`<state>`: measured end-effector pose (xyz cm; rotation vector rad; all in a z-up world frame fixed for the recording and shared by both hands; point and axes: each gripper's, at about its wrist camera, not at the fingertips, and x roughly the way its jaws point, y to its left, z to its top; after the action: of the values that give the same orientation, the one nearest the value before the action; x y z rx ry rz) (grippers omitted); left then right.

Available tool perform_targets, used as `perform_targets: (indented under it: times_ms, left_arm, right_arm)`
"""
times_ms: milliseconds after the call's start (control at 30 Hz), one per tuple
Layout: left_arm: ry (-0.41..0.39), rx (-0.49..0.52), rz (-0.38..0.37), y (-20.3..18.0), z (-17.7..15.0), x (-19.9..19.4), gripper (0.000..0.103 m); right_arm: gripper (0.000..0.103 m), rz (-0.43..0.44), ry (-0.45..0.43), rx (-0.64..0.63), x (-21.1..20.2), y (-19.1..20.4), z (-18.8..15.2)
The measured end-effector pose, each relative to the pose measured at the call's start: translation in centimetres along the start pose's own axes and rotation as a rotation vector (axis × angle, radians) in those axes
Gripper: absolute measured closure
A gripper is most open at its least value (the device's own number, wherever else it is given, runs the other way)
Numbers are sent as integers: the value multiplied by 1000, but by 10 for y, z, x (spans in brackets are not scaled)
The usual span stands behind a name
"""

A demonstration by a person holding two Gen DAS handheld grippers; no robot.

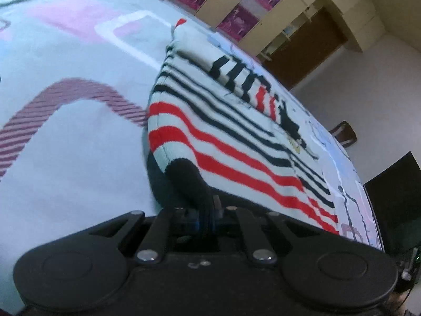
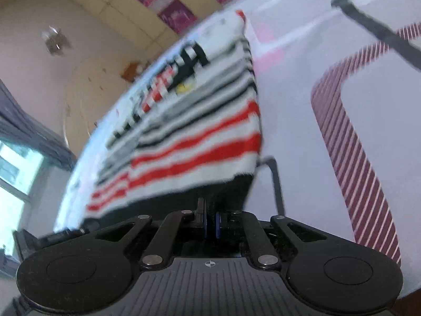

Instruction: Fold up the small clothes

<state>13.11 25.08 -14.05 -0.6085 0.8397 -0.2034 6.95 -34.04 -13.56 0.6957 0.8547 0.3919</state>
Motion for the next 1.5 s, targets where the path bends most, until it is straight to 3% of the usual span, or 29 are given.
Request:
perform_targets:
  times_ms: [200, 367, 533, 700, 800, 1033, 1133, 1267, 1300, 1333, 1367, 1400, 1467, 1500]
  left_arm:
    - [-101, -5, -65, -22, 28, -19, 96]
    - [-189, 24, -128, -51, 81, -17, 96]
    - [-223, 4, -174, -64, 140, 11, 96]
    - [-202, 18, -155, -67, 193, 60, 96]
    - [-149, -5, -129, -55, 211, 94, 96]
    - [-22, -69, -88, -18, 232, 172, 95]
    - [-27, -87, -143, -12, 243, 184, 81]
    - [-52, -95, -173, -11, 259, 201, 32]
    - [-68, -93, -168, -12, 262, 203, 27]
    - [-80, -94, -163, -14, 266, 203, 25]
    - [-91, -92, -161, -15, 269, 203, 23]
    - [-97, -81, -158, -16, 271, 202, 23]
    - [-85, -35, -119, -17, 276, 200, 23]
    - [-75, 0, -95, -18, 278, 200, 23]
  right_arm:
    - [98, 66, -104, -59, -12, 27, 37]
    - [98, 95, -181, -129, -4, 58, 95]
    - [98, 99, -244, -127, 16, 72, 157]
    - [98, 75, -253, -131, 55, 80, 216]
    - [98, 50, -217, -113, 96, 74, 244]
    - [98, -35, -85, -30, 187, 31, 273]
    - [97, -6, -88, 19, 204, 18, 289]
    - [96, 7, -106, 47, 225, 13, 310]
    - [87, -6, -112, 43, 229, 13, 313]
    - [48, -28, -134, 42, 232, 13, 315]
    - [25, -59, -183, 39, 230, 14, 317]
    - [13, -60, -232, 24, 225, 14, 316]
    - [14, -43, -243, 3, 218, 13, 319]
    - [19, -47, -244, -16, 214, 13, 319]
